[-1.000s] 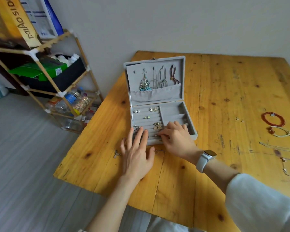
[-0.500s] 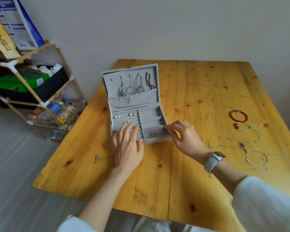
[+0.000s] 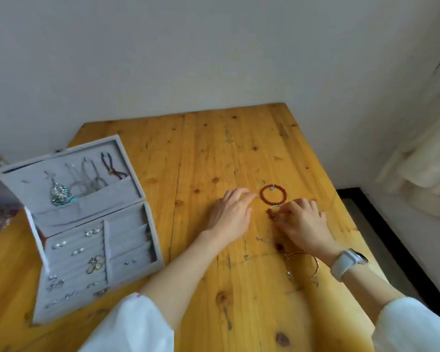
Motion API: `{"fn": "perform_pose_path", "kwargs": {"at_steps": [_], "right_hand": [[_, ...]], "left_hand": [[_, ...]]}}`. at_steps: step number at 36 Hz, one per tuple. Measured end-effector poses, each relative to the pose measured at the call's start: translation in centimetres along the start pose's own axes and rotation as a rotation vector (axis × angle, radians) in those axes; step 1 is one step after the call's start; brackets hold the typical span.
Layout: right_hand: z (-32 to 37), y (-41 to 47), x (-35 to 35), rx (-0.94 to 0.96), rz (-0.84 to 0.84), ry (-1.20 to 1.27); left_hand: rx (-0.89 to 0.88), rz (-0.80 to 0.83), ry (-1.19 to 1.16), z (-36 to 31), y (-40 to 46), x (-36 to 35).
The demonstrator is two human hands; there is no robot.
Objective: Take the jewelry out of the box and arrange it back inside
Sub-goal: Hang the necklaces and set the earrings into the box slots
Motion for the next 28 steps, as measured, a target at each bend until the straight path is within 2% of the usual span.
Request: {"fn": "perform_pose_path", "kwargs": {"at_steps": [6,10,14,17,20,24,28], "right_hand": [[-1.3,0.6,-0.2,0.042,-0.059,0.022],[-1.7,0.6,-0.4,0.053,-0.056,0.049],[-1.8,0.5,0.3,0.011,-0.050,0.241],[-1.4,0.1,1.3,0.012,-0.068,0.396],[-0.6,-0.1,2.0,0.000,-0.089,0.538],[2.2,-0.4,2.3,0.023,-0.122,0.682],[5.7,-1.0,1.3,0.039,-0.109,0.827]], "left_hand": [[-0.018,0.152,0.081,-1.5,3.8,-3.3],[-0.005,0.088,0.113,-1.6,4.4,-3.4],[0.003,0.070,0.035,-1.5,4.4,-3.0],[0.114,-0.038,-0.331,-0.2,4.1,-0.7],[0.301,-0.067,-0.786,1.8,2.3,1.4],[0.450,-0.159,-1.434,4.1,-1.5,3.8],[0.562,-0.217,-1.783,6.7,-5.6,5.1]]}}
Point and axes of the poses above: each hand's wrist, its own y-axis towards the middle knuckle, its own x-axis out of the back of the hand, z = x × y, the point moved 8 cm from there along y, towards the middle knuckle, and after that the axes turned 5 degrees about y, right-handed, at the moved point
